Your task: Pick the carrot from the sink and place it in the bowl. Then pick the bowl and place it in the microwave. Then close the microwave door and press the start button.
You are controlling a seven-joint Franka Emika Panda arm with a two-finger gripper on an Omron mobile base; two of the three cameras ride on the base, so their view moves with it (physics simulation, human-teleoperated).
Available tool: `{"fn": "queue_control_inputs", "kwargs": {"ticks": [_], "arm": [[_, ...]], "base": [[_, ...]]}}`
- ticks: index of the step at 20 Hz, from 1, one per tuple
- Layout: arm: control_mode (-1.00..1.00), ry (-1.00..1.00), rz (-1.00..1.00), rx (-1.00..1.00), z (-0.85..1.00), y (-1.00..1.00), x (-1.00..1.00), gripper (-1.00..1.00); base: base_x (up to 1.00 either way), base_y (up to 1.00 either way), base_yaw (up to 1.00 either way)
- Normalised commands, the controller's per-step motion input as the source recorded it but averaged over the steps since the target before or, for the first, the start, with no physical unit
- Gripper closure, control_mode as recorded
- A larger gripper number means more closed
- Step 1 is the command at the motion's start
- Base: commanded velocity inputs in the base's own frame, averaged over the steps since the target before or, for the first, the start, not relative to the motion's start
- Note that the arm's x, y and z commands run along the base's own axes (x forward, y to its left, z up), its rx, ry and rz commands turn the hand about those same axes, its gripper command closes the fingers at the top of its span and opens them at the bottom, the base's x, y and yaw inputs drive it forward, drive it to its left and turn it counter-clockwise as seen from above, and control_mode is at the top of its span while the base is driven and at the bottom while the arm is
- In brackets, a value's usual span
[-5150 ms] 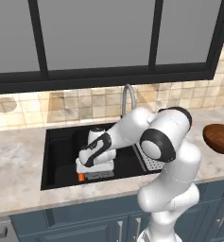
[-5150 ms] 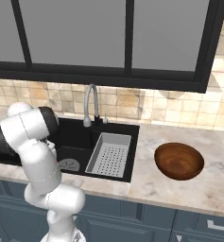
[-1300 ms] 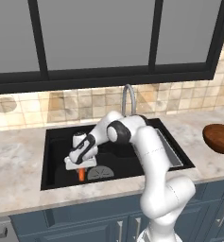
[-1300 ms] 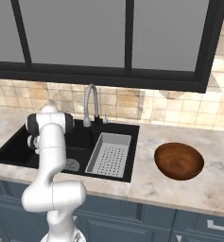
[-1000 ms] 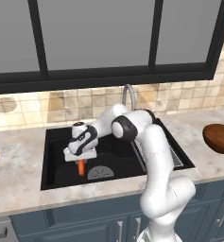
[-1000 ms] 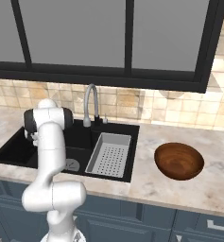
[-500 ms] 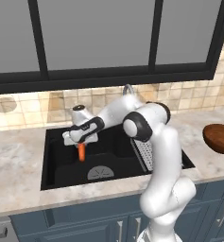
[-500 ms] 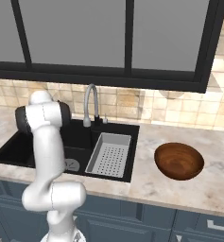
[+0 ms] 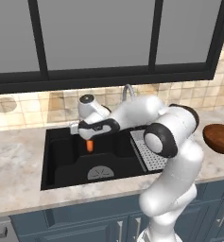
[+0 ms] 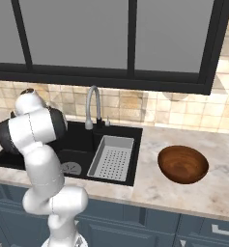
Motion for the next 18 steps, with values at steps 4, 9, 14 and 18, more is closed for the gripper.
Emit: {"fn": "queue_control_inputs", "kwargs": {"ticks": [4,9,14,18], "arm": [[-1.00,-0.12,0.00,0.00,0.89,-0.58,-0.65,1.00],[-1.00,-0.07,0.00,0.01,0.67,-0.65,-0.83,1.00],[-1.00,-0.05,0.00,0.02,0.41,-0.71,-0.94,1.00],[-1.00,-0.04,0.00,0.01,0.13,-0.70,-0.95,1.00]], "base": [[0.00,0.00,0.00],[0.00,0.00,0.00],[0.00,0.00,0.00],[0.00,0.00,0.00]]}}
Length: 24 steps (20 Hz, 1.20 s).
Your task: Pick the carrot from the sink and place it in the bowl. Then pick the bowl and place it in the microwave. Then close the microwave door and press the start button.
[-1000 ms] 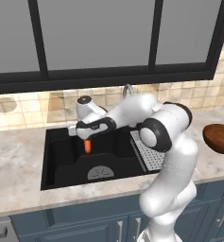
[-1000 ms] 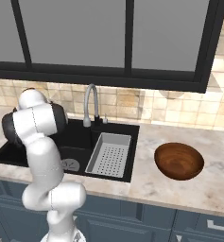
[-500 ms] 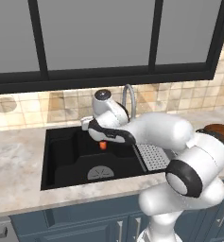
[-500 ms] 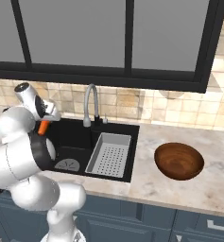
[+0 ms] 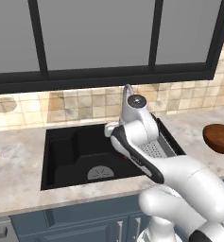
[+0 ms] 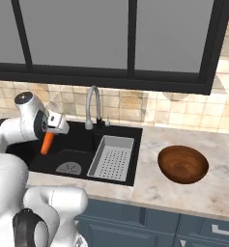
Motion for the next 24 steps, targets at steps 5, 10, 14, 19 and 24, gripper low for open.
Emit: {"fn": "queue_control_inputs", "kwargs": {"ticks": [5,10,14,19,24], "arm": [[-1.00,0.00,0.00,0.00,0.01,-0.61,-0.66,1.00],[-1.00,0.00,-0.04,0.02,0.23,-0.89,-0.07,1.00],[-1.00,0.04,-0.09,0.05,0.28,-1.00,0.00,1.00],[-1.00,0.07,-0.12,0.02,0.29,-1.00,0.03,1.00],[-1.00,0.11,-0.19,0.00,0.28,-0.89,0.26,1.00]], "base": [[0.00,0.00,0.00],[0.00,0.00,0.00],[0.00,0.00,0.00],[0.00,0.00,0.00],[0.00,0.00,0.00]]}}
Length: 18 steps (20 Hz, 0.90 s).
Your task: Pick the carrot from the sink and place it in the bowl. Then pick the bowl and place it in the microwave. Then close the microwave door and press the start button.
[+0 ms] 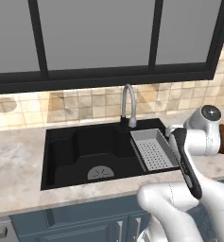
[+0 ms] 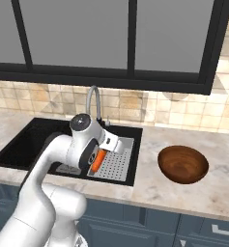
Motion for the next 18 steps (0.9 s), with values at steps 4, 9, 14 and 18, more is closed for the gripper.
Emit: {"fn": "queue_control_inputs", "kwargs": {"ticks": [4,9,14,18], "arm": [[-1.00,0.15,-0.24,0.00,0.26,-0.82,0.33,1.00],[-1.00,0.12,-0.22,0.00,0.11,-0.82,0.32,1.00],[-1.00,0.13,-0.06,0.11,0.00,-0.80,0.34,1.00],[-1.00,0.15,0.00,0.18,0.00,-0.79,0.28,1.00]], "base": [[0.00,0.00,0.00],[0.00,0.00,0.00],[0.00,0.00,0.00],[0.00,0.00,0.00]]}}
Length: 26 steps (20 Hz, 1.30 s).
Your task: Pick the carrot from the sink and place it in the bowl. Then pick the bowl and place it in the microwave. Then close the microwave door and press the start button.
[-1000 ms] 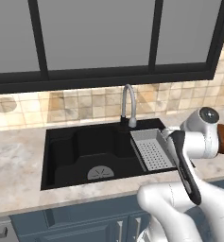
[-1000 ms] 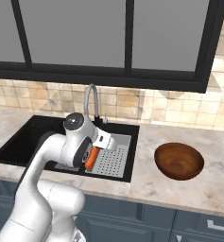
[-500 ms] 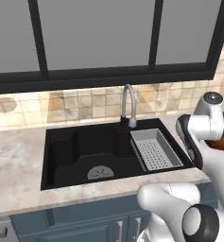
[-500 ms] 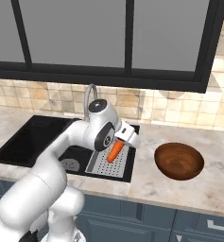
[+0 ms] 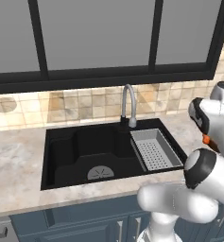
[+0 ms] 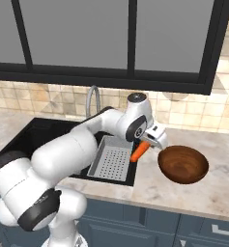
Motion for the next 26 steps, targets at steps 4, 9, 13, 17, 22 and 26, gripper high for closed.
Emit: {"fn": "queue_control_inputs", "kwargs": {"ticks": [4,9,13,17,22,26], "arm": [[-1.00,0.09,0.00,0.17,-0.12,-0.69,0.32,1.00],[-1.00,0.14,-0.05,0.13,-0.24,-0.45,0.24,1.00],[-1.00,0.17,-0.09,0.02,-0.49,-0.20,0.15,1.00],[-1.00,0.11,-0.06,0.00,-0.60,-0.29,0.20,1.00],[-1.00,0.02,0.00,0.00,-0.38,-0.46,0.22,1.00],[-1.00,0.01,0.04,0.01,-0.02,-0.45,0.23,1.00]], "base": [[0.00,0.00,0.00],[0.00,0.00,0.00],[0.00,0.00,0.00],[0.00,0.00,0.00],[0.00,0.00,0.00],[0.00,0.00,0.00]]}}
